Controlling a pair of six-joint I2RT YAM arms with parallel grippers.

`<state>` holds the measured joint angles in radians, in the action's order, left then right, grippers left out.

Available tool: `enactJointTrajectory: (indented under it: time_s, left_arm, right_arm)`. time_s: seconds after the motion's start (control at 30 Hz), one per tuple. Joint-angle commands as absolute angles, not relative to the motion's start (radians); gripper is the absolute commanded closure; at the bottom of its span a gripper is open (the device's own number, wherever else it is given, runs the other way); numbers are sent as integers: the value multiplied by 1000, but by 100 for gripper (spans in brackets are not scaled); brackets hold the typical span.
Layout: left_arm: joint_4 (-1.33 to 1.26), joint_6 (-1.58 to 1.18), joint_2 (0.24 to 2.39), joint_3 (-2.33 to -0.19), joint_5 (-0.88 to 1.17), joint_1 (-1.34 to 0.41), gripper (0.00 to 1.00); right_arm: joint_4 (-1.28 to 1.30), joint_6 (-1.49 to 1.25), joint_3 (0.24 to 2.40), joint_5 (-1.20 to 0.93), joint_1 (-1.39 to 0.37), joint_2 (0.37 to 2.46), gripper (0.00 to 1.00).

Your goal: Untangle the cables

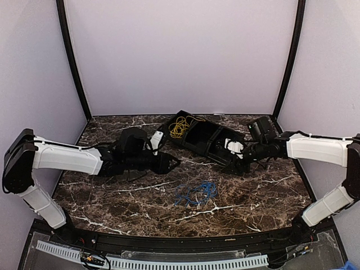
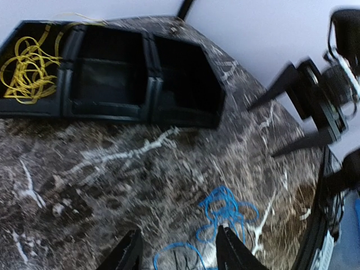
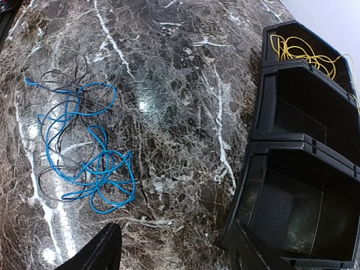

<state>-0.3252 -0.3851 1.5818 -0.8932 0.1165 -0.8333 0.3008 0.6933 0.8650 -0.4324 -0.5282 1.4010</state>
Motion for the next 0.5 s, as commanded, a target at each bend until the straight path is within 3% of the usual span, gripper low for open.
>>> enactJointTrajectory:
  time_s: [0.0, 0.47]
  left_arm:
    - [-163, -250, 1518, -830, 230, -852, 53]
    - [-84, 23, 1785, -948, 298, -854, 51]
  right_arm:
    - [329, 740, 865, -449, -559, 1429, 34]
    - [329, 736, 865, -425, -589, 1442, 34]
